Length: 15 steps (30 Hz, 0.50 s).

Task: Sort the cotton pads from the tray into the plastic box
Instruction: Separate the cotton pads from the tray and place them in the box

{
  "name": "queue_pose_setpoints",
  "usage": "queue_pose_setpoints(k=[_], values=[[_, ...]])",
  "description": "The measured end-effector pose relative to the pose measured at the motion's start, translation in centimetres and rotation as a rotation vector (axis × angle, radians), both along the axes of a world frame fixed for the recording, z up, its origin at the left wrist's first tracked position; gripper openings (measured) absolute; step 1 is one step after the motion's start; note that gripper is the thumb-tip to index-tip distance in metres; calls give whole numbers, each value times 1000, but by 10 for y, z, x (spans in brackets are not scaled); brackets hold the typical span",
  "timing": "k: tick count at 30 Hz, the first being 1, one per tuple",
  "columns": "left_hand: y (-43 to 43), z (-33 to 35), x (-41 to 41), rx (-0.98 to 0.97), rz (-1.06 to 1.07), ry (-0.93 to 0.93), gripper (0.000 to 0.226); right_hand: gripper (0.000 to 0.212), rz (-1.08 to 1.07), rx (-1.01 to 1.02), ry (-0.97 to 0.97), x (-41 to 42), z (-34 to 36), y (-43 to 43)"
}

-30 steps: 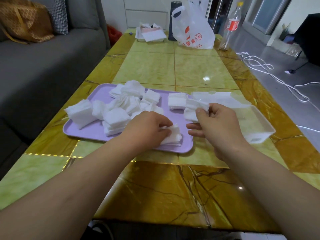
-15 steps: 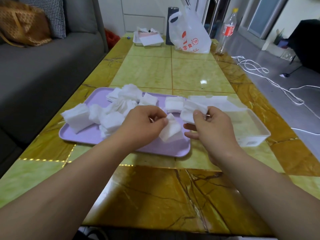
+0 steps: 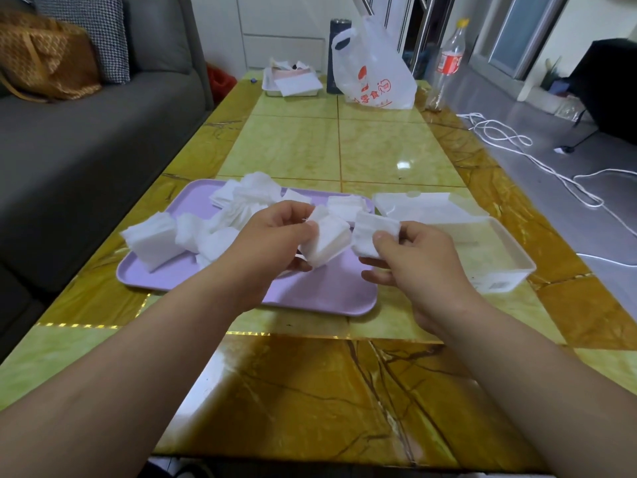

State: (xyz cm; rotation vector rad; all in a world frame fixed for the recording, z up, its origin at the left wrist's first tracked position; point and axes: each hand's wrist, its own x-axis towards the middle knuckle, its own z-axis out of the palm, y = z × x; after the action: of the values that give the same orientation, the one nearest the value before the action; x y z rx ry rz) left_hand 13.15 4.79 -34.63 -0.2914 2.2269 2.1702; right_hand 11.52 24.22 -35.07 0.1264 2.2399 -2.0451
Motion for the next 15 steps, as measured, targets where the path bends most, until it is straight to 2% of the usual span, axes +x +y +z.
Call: queue_pose_setpoints(k=[5,10,13,15], values=[[0,-1,0,56,-17,29,20,35,73,-23,-8,4,7,-2],[0,0,2,52,-85,115,23,31,91,61,20,3,11,-2],[0,0,2,36,-108,139,22,34,100,10,-60,2,10,-2],[0,0,2,14,-115,152,20,23,147,-12,-114,1,10,-1]])
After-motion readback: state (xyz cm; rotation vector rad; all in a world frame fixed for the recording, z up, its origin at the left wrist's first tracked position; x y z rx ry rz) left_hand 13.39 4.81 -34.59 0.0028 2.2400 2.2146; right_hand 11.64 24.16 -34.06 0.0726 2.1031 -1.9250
